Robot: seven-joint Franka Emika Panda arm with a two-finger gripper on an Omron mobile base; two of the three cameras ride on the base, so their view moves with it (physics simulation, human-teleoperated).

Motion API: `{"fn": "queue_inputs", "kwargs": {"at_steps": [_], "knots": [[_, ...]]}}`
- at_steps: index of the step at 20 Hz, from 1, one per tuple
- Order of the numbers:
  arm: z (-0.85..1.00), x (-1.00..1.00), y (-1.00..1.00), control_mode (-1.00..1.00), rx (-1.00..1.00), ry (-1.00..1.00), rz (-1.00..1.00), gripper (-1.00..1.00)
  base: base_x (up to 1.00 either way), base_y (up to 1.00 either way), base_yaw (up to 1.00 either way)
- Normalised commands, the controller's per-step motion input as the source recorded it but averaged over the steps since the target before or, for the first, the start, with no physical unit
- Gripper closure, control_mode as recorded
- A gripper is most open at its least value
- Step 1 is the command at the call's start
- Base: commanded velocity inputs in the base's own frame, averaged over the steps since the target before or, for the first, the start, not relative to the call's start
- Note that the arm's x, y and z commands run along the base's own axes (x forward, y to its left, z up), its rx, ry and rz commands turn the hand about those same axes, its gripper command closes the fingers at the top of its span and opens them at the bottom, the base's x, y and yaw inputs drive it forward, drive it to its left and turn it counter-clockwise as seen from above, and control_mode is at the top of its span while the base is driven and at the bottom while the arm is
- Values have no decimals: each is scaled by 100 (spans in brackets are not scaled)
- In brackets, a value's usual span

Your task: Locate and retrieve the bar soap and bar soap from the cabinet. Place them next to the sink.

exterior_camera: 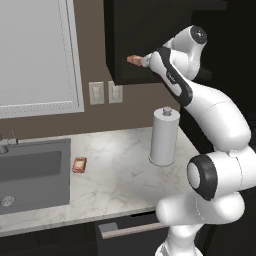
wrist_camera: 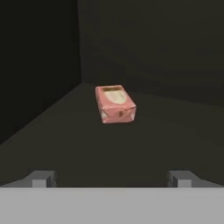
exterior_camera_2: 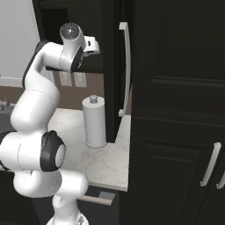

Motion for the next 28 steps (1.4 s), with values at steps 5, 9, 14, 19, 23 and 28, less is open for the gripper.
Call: {"fn": "queue_inputs", "kwargs": {"at_steps": [5, 9, 14, 19, 23, 28], "knots": [[-12, 43, 5, -100, 0, 4, 4, -100, 0, 0, 0], [-11, 45, 5, -100, 0, 3, 5, -100, 0, 0, 0], [-1, 39, 9, -100, -5, 6, 4, -100, 0, 0, 0], [0, 33, 14, -100, -8, 8, 2, -100, 0, 0, 0], [-3, 39, 16, -100, -5, 3, 1, -100, 0, 0, 0], [-10, 43, 9, -100, -1, 0, 1, -100, 0, 0, 0]]}}
